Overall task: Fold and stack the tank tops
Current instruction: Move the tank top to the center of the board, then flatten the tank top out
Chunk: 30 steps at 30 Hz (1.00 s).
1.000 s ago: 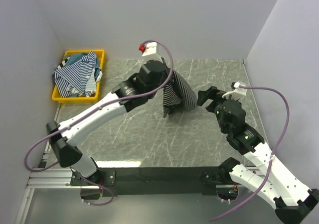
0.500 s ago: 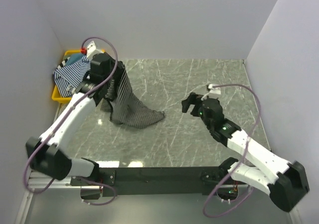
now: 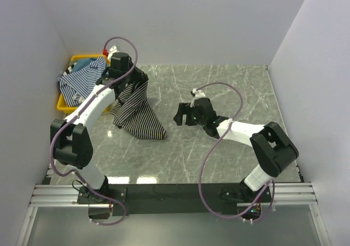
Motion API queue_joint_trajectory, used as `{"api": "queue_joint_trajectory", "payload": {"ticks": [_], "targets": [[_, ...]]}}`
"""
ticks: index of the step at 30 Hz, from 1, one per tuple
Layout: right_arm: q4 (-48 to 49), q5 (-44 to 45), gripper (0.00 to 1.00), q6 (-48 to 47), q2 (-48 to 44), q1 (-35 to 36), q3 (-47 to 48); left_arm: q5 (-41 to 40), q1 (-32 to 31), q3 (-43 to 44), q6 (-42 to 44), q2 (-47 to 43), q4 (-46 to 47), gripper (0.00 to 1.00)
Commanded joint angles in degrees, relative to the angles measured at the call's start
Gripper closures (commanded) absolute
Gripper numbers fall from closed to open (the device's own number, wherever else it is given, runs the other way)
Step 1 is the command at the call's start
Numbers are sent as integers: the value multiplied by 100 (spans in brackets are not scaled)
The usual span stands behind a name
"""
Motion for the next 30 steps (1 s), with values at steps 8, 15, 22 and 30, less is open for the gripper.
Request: {"api": "queue_joint_trajectory", "payload": {"ticks": [8, 15, 22, 30], "targets": [[521, -203, 16, 17, 413, 970, 464, 120, 155, 310, 87, -54, -124, 36], [371, -9, 24, -1, 923, 1454, 833, -56, 155, -182, 17, -922, -335, 27], [46, 185, 52, 149, 1301, 1490, 1211, 259, 129, -1051, -167, -1802, -397, 28], [-841, 475, 100, 281, 897, 1507, 1843, -3, -714, -3220, -730, -3031, 33, 35]]}}
